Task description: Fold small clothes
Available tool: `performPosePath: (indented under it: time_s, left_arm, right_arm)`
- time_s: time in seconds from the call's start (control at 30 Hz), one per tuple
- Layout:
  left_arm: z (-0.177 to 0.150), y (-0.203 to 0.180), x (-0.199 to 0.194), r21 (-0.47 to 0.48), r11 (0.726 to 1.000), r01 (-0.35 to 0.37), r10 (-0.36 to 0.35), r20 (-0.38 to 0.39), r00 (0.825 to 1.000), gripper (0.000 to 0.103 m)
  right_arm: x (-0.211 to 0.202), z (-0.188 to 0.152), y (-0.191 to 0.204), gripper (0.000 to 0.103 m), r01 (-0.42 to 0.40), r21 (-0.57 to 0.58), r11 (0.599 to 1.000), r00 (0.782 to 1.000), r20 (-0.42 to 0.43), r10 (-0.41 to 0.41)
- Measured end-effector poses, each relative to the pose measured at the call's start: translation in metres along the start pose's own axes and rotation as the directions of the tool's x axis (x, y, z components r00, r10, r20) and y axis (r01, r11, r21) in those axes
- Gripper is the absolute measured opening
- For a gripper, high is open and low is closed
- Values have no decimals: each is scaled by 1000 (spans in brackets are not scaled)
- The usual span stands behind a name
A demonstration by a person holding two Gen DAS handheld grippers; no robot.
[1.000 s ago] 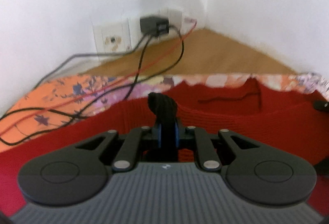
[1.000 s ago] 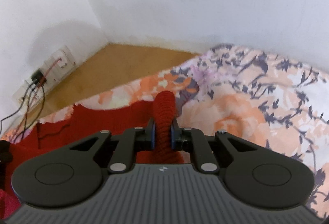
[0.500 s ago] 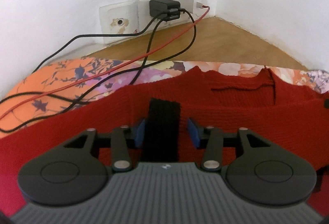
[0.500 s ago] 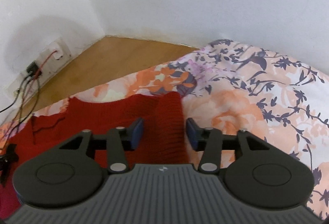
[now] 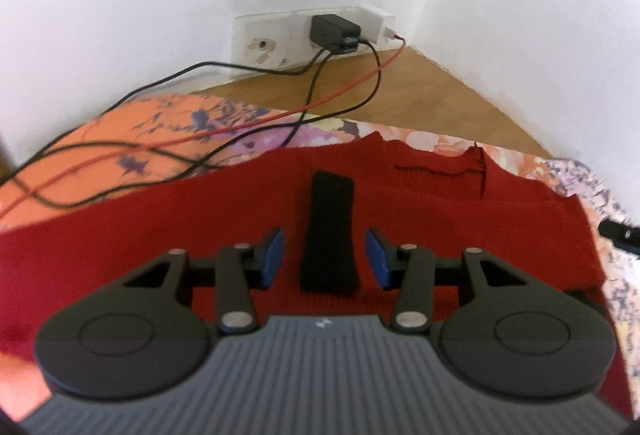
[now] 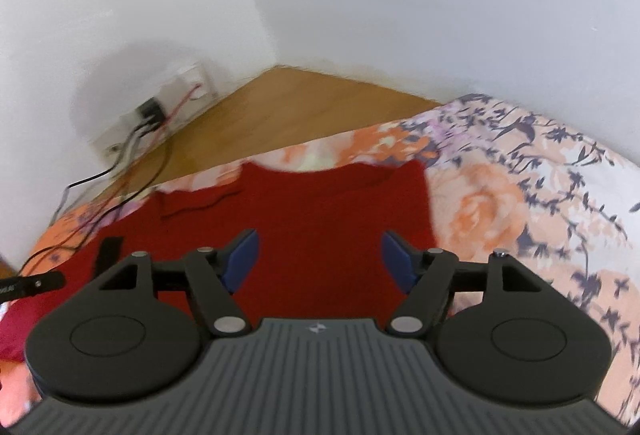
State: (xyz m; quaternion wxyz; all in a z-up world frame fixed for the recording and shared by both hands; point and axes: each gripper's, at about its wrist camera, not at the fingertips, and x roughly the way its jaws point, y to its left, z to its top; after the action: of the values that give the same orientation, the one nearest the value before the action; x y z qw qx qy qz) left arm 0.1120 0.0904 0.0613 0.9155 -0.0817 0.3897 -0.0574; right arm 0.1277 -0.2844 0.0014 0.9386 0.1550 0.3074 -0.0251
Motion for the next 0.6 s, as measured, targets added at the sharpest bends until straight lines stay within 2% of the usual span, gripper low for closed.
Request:
performPosePath:
  time_s: [0.1,0.2,0.37,0.6]
  left_arm:
    - [-7,19,-15,-60,998,5,-5,4,1000,47]
    - [-15,39,-27,-115,993,-25,27,9,1000,47]
    - [-29,73,-37,-209,977,-53,55,1,999,47]
    - [-53,121,-41,-395,915,-82,79,-23,997,47]
  right_arm:
    - [-15,-9,13,77,-29,-9,1000,1000,-4,29]
    - [-25,-17,26,79,-38,-12,999,999,-18,38]
    - [-25,-30,38,80,-47,34,998,995,-87,49]
    - [-26,-54,51,81,-34,49,998,991,-124,40]
